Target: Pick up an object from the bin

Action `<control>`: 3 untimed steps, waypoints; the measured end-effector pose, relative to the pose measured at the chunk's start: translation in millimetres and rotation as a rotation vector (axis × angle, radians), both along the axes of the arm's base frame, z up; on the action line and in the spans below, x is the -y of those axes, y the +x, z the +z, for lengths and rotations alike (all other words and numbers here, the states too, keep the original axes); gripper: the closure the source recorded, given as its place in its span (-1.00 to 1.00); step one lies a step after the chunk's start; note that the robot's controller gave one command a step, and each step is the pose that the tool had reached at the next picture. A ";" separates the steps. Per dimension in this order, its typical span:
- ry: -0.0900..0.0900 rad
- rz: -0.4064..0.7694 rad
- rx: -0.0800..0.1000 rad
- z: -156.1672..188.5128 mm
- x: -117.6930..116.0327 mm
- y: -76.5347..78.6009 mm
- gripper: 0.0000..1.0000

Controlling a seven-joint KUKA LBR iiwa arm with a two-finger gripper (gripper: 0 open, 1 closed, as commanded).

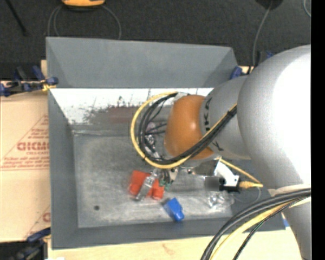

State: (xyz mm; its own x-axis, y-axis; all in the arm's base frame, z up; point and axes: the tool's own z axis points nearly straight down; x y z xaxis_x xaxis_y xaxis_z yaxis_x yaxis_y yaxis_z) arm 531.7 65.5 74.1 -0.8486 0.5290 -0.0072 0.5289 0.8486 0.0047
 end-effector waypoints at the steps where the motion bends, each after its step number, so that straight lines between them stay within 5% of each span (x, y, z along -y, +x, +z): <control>1: 0.005 -0.128 0.008 0.7 2.6 -10.0 -1.00; 2: 0.004 -0.131 0.010 2.2 3.4 -9.3 1.00; 3: 0.002 -0.127 -0.005 8.6 3.8 -8.3 1.00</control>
Offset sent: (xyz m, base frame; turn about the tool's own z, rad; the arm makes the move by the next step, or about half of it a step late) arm -0.0156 -0.0032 -0.0041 0.1333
